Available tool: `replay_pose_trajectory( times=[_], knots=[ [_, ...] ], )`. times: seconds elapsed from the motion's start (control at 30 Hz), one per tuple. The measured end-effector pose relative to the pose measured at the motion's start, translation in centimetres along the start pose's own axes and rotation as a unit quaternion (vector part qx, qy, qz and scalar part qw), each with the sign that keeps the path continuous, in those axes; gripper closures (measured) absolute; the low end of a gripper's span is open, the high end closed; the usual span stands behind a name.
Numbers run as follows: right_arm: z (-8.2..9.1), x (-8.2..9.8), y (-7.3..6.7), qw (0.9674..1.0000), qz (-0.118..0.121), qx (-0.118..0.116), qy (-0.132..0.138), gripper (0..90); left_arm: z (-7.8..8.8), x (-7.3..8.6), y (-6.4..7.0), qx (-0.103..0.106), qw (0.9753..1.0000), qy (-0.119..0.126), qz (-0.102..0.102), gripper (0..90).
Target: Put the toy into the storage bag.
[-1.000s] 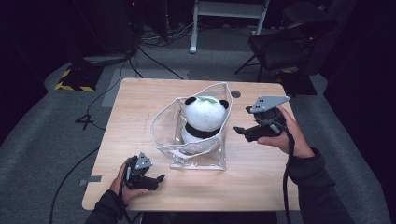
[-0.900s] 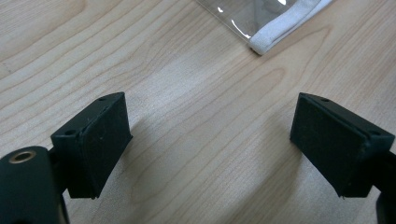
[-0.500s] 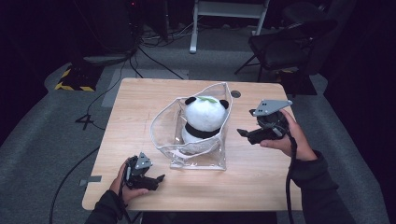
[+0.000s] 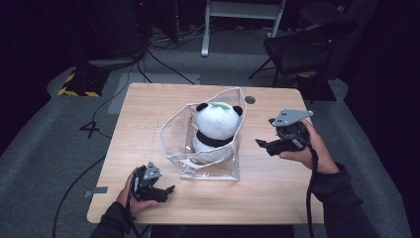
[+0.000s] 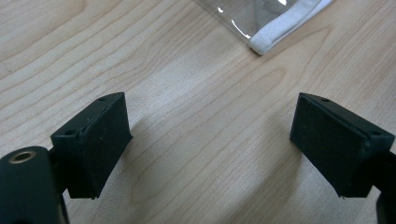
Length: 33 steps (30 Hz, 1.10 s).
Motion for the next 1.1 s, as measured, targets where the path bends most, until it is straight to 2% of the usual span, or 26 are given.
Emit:
replay_pose_trajectory(
  times=[1.1],
  knots=[
    [-0.9,4.1,-0.1,0.9995,-0.011,0.014,-0.025,20.7,0.0,0.0,0.0,0.000,1.0000,0.000,0.000,12.2]
  ],
)
Point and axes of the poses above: each handheld gripper's, and its own axes: z roughly backward along the jaws, x roughly out of its underside, y roughly to its right, the point moved 1 cm from there along -z, roughly forward along the jaws, and after that the axes turned 3 degrees about z, right-handed, at the moved point
